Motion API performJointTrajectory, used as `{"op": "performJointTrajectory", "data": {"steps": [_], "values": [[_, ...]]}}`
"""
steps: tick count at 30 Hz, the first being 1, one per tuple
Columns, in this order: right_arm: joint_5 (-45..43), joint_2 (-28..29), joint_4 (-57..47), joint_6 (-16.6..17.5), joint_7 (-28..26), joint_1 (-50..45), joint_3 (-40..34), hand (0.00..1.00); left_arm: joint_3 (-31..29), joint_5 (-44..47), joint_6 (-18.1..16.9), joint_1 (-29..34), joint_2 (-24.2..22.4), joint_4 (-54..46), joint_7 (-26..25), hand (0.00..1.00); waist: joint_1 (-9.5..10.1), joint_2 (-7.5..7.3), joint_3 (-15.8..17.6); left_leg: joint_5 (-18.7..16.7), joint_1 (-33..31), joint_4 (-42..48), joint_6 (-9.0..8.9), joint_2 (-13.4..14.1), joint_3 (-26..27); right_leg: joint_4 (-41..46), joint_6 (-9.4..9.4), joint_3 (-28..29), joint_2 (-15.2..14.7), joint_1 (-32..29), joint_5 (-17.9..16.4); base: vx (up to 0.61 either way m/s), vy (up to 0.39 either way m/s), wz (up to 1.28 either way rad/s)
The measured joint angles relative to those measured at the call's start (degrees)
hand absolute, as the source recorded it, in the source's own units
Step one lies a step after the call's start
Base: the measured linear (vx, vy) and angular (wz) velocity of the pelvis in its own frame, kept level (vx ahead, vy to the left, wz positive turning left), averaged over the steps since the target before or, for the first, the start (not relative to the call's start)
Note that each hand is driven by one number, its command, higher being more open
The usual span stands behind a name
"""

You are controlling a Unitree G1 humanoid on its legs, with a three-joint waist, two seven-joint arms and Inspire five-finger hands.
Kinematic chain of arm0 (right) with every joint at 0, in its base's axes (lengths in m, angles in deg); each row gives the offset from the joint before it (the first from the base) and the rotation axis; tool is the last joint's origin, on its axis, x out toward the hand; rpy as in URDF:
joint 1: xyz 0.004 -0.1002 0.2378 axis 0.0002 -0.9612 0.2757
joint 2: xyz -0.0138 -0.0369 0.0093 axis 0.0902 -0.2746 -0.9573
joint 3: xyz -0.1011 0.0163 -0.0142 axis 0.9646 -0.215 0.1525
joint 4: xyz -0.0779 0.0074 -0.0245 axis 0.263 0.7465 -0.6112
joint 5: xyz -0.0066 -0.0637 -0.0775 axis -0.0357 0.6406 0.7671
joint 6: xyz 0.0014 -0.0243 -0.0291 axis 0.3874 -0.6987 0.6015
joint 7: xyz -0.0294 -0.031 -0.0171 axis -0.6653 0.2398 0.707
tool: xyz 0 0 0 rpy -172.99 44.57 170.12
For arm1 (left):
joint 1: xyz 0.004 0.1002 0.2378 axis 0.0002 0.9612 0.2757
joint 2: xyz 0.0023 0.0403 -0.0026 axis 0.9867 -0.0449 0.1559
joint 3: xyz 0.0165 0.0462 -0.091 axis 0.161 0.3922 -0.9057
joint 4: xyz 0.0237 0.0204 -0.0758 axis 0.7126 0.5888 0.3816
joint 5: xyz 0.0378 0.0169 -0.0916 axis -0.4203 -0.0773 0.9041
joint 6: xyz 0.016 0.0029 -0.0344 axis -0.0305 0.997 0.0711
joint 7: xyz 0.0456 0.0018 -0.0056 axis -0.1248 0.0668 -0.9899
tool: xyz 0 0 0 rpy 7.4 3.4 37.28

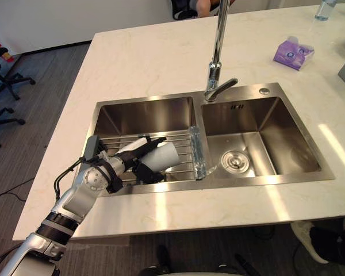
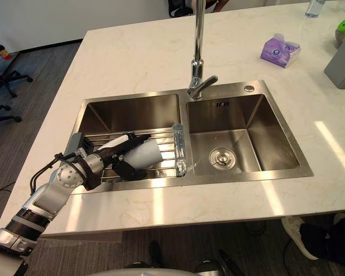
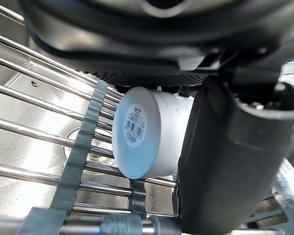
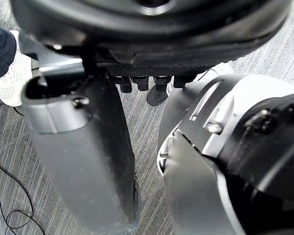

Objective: Walk over to the sink, pick up the cup, carry it to the dishwasher, place the cup inside the dishwasher, then close the dishwasher door

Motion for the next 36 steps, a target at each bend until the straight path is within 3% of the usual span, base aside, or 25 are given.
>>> {"op": "performJointTrajectory", "data": {"steps": [6,7,17,25,28,29,32,36], "values": [[0.0,0.0,-0.1,0.1,0.0,0.0,1.1,1.0,0.8,-2.4,0.6,-0.9,0.1,0.1,0.9,1.0,-1.26,-0.03,0.0,0.0,0.1,0.0,-0.05,0.1,0.2,0.0,-0.04,0.0,0.0,0.0,0.0,0.0,-0.002,-0.01],[0.0,0.0,-0.1,0.1,0.0,0.0,1.1,1.0,0.9,-2.6,0.7,-1.0,0.1,0.1,0.9,0.0,-1.28,-0.04,0.0,-0.1,0.1,0.0,-0.07,0.1,0.2,0.0,-0.04,0.0,0.0,0.0,0.0,0.0,0.0,0.0],[0.0,-0.1,-0.2,0.5,0.0,0.1,1.8,1.0,2.4,-5.0,0.2,-2.6,0.3,0.1,-4.6,0.0,-1.55,-0.18,0.1,-0.2,0.2,-0.1,-0.2,0.1,0.5,-0.2,-0.04,0.0,0.0,0.0,0.0,0.0,0.0,0.0],[0.0,-0.2,-0.2,0.6,0.0,0.2,2.9,1.0,4.9,-5.8,-5.9,-1.5,0.4,0.0,-10.2,0.0,-1.94,-0.43,0.4,-0.3,0.2,0.0,-0.26,0.1,0.8,-0.5,-0.04,-0.1,0.0,0.1,0.0,0.0,0.0,0.0],[0.0,-0.2,-0.3,1.4,-0.2,0.2,3.5,1.0,5.6,-6.9,-9.8,0.7,0.4,0.0,-14.5,0.0,-2.05,-0.36,0.9,-0.3,0.2,0.0,-0.26,0.2,0.8,-0.5,-0.05,-0.1,0.0,0.1,0.0,0.0,0.0,0.0],[0.0,-0.3,-0.1,1.7,-0.1,0.0,3.6,1.0,5.5,-7.0,-11.4,1.9,0.5,0.0,-18.3,0.0,-1.92,-0.35,0.9,-0.3,0.2,0.0,-0.26,0.1,0.7,-0.5,-0.05,-0.2,0.0,0.2,0.0,0.0,0.0,0.0],[0.0,-0.4,-0.1,1.7,-0.2,-0.1,3.7,1.0,4.4,-6.9,-12.7,3.0,0.6,-0.7,-24.1,0.0,-1.39,-0.32,1.0,-0.2,0.2,0.0,-0.26,0.1,0.5,-0.5,-0.05,-0.4,0.1,0.3,0.0,0.0,0.0,0.04],[0.1,-1.1,0.0,1.5,-1.0,-0.1,3.6,1.0,-5.8,-3.5,-14.7,8.3,-0.7,-7.5,-32.4,0.0,-0.06,0.07,1.2,0.0,-0.5,0.0,-0.22,-0.2,-1.1,-0.4,-0.09,-1.8,0.1,0.6,0.0,0.0,-0.005,0.18]]}}
